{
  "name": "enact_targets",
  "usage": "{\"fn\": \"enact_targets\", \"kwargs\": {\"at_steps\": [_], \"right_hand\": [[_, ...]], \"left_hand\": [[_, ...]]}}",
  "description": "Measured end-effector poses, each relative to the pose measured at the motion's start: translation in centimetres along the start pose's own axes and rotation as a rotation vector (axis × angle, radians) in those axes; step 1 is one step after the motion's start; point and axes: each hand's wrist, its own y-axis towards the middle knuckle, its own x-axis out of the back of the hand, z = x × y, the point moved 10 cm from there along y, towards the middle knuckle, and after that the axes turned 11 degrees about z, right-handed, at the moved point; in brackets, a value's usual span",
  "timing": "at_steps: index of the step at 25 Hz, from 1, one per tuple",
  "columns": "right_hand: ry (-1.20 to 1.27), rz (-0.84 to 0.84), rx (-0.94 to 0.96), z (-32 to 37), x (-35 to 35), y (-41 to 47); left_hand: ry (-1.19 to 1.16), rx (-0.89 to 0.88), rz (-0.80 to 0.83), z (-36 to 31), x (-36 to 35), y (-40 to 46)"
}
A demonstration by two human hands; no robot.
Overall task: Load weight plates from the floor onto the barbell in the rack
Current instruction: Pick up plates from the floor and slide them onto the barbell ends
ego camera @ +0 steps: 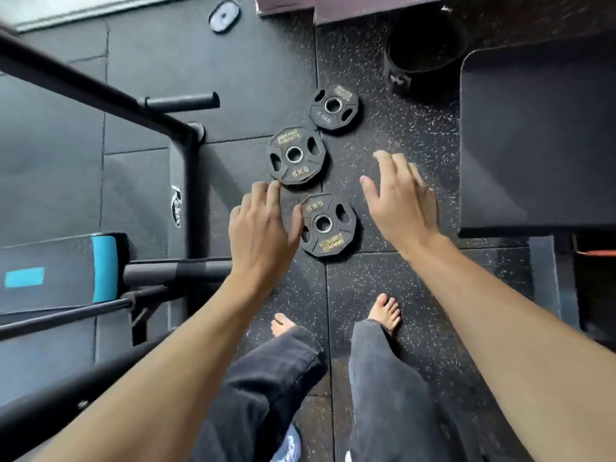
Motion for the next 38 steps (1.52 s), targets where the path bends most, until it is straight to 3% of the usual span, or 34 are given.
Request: {"fn": "enact_targets", "kwargs": {"at_steps": [6, 11, 16, 19, 24, 30, 34, 38], "right_hand": [[-0.068, 0.175, -0.100, -8.0, -19.9, 6.0], [-0.136, 0.289, -0.094, -12.4, -35.9, 10.3], [-0.200, 0.404, -0.198, -17.0, -46.8, 12.8], [-0.234, 0.405, -0.216, -17.9, -49.5, 14.4], [-0.220, 0.411, -0.245, -18.0, -50.9, 16.3], [-0.122, 0.323, -0.207, -17.7, -49.8, 15.2], [0.005, 0.268, -0.224, -16.5, -45.4, 12.0], [0.036, 0.199, -0.193, -13.3, -36.4, 10.2]], "left_hand": [[-0.059, 0.140, 0.206, 4.3, -22.0, 5.4], [-0.111, 0.229, 0.283, 7.6, -38.2, 8.2], [-0.122, 0.363, 0.345, 10.8, -49.0, 11.7], [-0.126, 0.448, 0.384, 12.0, -52.8, 12.7], [-0.152, 0.522, 0.340, 13.4, -54.6, 13.4], [-0.327, 0.501, 0.266, 12.8, -51.8, 12.9], [-0.334, 0.450, 0.184, 11.8, -46.6, 11.4], [-0.417, 0.432, 0.161, 10.6, -38.0, 9.6]]}}
